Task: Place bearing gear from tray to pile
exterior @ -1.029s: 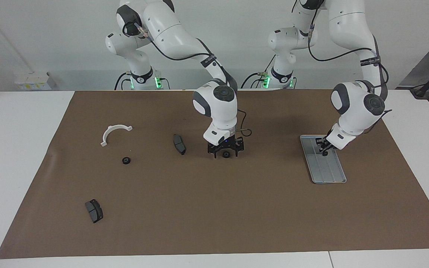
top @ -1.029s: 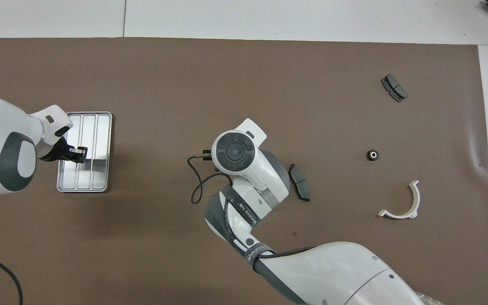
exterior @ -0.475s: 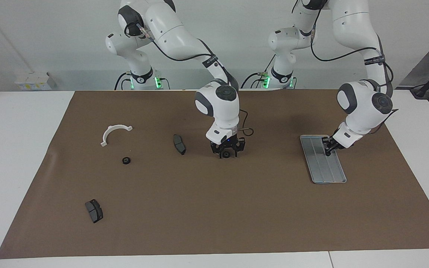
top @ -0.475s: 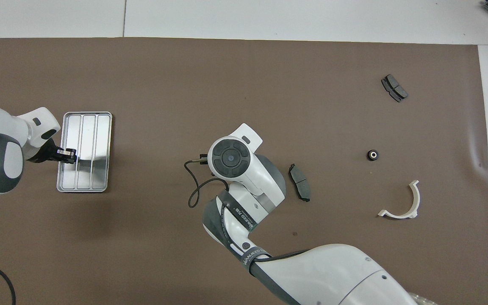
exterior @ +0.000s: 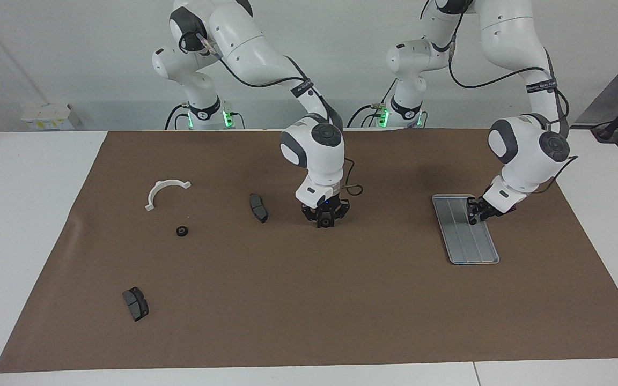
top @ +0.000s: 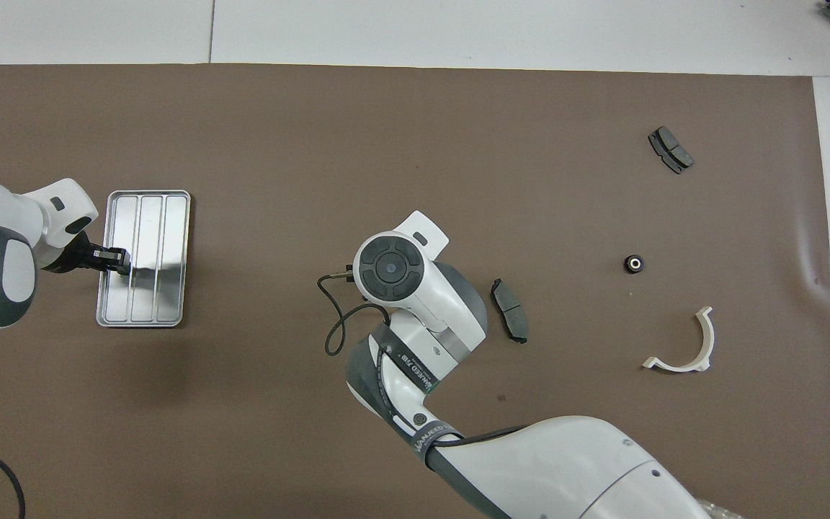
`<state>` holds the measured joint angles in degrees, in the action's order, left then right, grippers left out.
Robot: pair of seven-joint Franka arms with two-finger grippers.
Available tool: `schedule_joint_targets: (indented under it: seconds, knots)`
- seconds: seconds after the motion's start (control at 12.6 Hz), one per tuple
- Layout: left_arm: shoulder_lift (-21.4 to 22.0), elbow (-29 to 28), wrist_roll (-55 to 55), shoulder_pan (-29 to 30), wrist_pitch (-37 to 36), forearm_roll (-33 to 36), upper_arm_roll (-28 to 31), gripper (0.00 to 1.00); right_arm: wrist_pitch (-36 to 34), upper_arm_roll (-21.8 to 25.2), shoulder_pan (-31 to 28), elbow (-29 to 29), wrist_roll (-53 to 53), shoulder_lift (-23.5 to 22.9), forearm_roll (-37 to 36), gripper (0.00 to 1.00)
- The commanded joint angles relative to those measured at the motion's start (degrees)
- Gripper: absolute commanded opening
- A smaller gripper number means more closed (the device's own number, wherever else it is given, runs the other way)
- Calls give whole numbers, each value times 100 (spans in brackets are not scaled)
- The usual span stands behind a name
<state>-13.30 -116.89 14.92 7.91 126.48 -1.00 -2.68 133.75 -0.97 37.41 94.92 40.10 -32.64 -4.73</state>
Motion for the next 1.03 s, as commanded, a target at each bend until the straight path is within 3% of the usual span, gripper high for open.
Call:
schedule_joint_targets:
  seconds: [0.0, 0.16, 0.4, 0.63, 0.95]
  knots:
    - [91, -106, 29, 35, 114, 21, -30, 47, -156, -9, 38, 0, 217, 29, -98, 10]
    - [82, -176, 20, 17, 123, 21, -30, 45, -138, 26, -41, -18, 209, 90, -107, 2]
    - [39, -291, 20, 35, 378, 21, -31, 43, -155, 35, -505, 148, -1, 590, -98, 0]
    - [-40, -352, 29, 44, 491, 21, -31, 41, -59, 26, -1199, 1227, -694, 1503, -28, 0]
    - [-41, -396, 38, 52, 510, 21, -31, 37, -42, 26, -1982, 2169, -1775, 2129, 7, 0]
